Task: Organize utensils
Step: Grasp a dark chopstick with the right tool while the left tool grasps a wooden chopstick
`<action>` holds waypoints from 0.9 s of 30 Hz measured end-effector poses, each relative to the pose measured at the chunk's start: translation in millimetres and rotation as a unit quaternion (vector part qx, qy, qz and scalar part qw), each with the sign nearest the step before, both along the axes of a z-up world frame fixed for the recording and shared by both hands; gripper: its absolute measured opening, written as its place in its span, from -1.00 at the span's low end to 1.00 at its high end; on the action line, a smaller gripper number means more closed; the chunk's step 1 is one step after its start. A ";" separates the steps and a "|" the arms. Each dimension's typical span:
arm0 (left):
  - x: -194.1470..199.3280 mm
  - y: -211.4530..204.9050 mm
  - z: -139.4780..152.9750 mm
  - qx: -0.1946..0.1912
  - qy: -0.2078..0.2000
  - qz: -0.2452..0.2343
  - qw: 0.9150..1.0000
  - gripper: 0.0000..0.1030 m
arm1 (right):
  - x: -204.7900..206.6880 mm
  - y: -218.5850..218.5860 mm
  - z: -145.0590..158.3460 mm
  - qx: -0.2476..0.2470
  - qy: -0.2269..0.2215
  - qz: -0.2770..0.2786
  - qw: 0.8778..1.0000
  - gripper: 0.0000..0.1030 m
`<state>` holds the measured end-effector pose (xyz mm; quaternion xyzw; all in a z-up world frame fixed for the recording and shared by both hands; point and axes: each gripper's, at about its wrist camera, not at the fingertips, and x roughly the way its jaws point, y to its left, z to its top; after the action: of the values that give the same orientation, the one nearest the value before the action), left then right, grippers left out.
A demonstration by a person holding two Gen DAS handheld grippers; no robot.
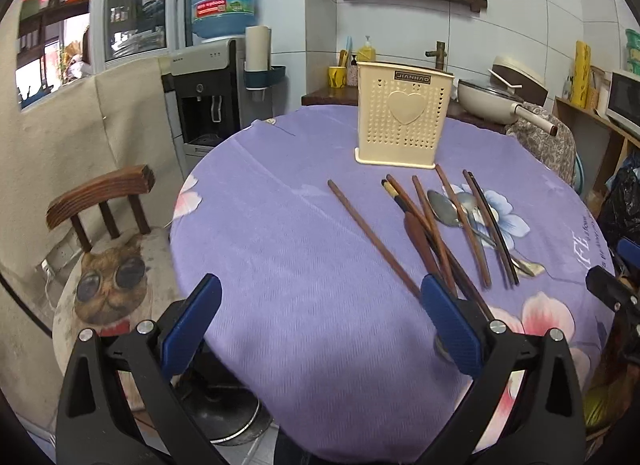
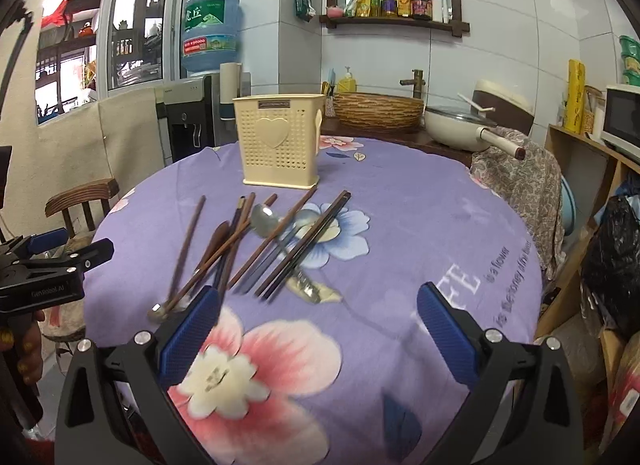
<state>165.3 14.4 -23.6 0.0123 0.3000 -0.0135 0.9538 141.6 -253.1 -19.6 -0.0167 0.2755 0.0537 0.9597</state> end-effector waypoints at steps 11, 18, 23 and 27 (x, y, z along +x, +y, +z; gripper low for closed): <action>115.3 -2.6 4.4 -0.031 0.092 -0.020 0.995 0.27 | 122.1 0.8 11.8 0.019 0.090 0.058 0.994 0.01; 153.0 -1.6 -9.5 -0.063 0.126 0.007 0.990 0.23 | 203.2 -14.2 -17.5 0.095 0.184 0.036 0.978 -0.50; 156.4 -5.1 -10.7 -0.047 0.122 0.001 0.991 0.23 | 219.2 -5.6 -22.2 0.091 0.195 0.040 0.976 -0.55; 158.1 -7.6 -11.6 -0.045 0.124 -0.005 0.991 0.23 | 222.8 -6.7 -26.5 0.079 0.199 0.027 0.976 -0.56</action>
<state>323.5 6.8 -35.2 -0.0307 0.4151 -0.0334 0.9086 364.4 -259.7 -46.1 0.0631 0.4551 0.1033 0.8822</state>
